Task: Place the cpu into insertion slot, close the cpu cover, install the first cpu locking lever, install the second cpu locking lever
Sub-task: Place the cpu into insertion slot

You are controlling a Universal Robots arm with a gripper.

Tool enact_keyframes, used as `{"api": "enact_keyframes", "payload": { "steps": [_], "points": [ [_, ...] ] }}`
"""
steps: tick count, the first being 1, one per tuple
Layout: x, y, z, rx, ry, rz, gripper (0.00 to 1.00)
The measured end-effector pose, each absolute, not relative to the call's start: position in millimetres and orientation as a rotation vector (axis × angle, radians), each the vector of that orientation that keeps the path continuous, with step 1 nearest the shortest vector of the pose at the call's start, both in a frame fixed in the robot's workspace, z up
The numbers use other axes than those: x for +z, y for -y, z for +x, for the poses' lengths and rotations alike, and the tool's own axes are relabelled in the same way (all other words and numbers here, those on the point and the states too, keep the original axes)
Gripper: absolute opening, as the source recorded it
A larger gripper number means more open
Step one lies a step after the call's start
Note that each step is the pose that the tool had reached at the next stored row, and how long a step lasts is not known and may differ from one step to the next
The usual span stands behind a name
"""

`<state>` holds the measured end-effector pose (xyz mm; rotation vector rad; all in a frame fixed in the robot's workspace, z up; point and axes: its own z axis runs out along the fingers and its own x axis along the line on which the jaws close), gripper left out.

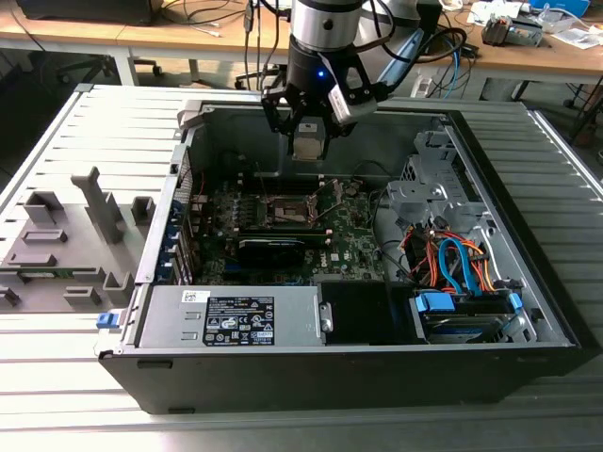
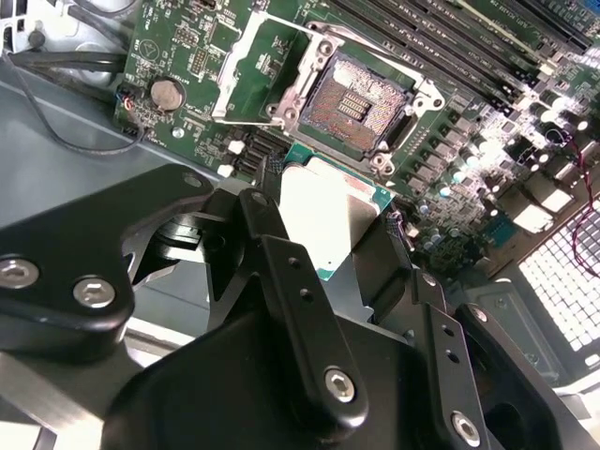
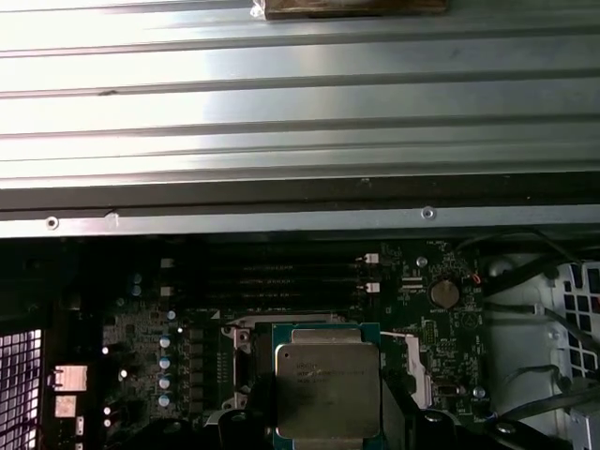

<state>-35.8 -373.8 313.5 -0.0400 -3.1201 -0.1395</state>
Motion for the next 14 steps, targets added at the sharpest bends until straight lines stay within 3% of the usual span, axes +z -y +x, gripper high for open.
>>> {"api": "enact_keyframes", "payload": {
  "steps": [14],
  "points": [
    [310.0, 376.4, -35.9, -0.139, 3.120, -0.040, 0.54]
  ]
}}
